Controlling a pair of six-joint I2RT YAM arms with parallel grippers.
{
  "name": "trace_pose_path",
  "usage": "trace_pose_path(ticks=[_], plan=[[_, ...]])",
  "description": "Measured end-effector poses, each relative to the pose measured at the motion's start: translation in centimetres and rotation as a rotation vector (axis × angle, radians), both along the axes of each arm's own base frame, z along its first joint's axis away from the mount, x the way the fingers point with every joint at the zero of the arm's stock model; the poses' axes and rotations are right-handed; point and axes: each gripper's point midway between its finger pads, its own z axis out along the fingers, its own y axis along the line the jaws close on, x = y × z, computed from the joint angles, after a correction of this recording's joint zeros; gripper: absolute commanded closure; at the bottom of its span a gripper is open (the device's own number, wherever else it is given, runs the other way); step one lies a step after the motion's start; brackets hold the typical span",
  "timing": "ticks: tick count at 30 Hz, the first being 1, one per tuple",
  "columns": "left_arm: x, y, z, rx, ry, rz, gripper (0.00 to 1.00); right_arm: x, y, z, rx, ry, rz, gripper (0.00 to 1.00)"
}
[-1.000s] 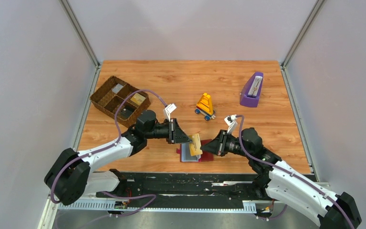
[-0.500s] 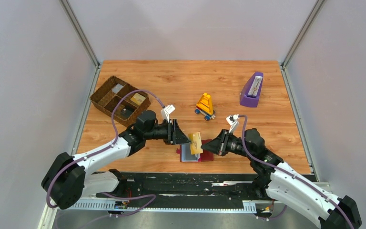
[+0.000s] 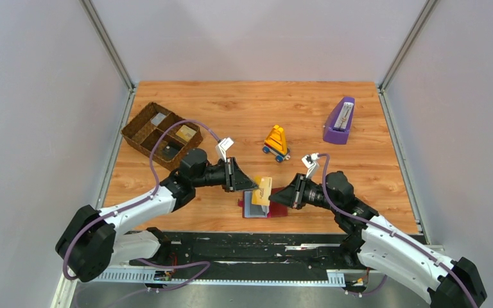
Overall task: Take the credit cards out of the card holder
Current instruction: Remove the credit card from the card holder, then place the credit card in the storage box.
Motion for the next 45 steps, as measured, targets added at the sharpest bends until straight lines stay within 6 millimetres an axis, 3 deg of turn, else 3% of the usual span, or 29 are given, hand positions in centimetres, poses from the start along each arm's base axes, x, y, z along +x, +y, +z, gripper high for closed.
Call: trace_pose_path(ticks=[3,6,10,15,19,21,26,36,41,45], plan=[[-0.2,0.1,0.1,-0.026,0.011,0.006,0.86,-0.1,0.0,0.1,0.004,-0.001,0.004,1.0],[-0.3,0.0,0.2,-0.048,0.022,0.006,1.0,-0.1,0.1,0.2,0.008,-0.004,0.006,0.98],[-0.3,0.0,0.9,-0.073,0.02,0.003,1.0,0.2,0.0,0.0,0.0,0.0,-0.007,0.8],[0.9,1.3,0.9,-0.057,0.021,0.08,1.0,1.3,-0.2,-0.5,-0.059,0.037,-0.069,0.76],[2.9,4.2,0.9,0.005,-0.009,0.235,1.0,2.0,0.3,-1.1,-0.142,0.076,-0.11,0.54],[4.2,5.9,1.1,0.054,-0.035,0.332,1.0,2.2,0.8,-1.5,-0.189,0.09,-0.122,0.49],[7.4,10.5,2.3,0.18,-0.115,0.574,1.0,2.8,2.5,-2.9,-0.337,0.106,-0.144,0.53],[14.1,21.7,7.1,0.403,-0.278,1.111,1.0,2.9,6.4,-6.4,-0.499,0.109,-0.113,0.63],[17.1,25.4,5.8,0.437,-0.205,1.233,1.0,2.9,7.5,-8.3,-0.561,0.121,-0.104,0.65],[19.2,26.6,3.8,0.445,-0.147,1.259,1.0,3.0,7.5,-8.6,-0.578,0.116,-0.112,0.66]])
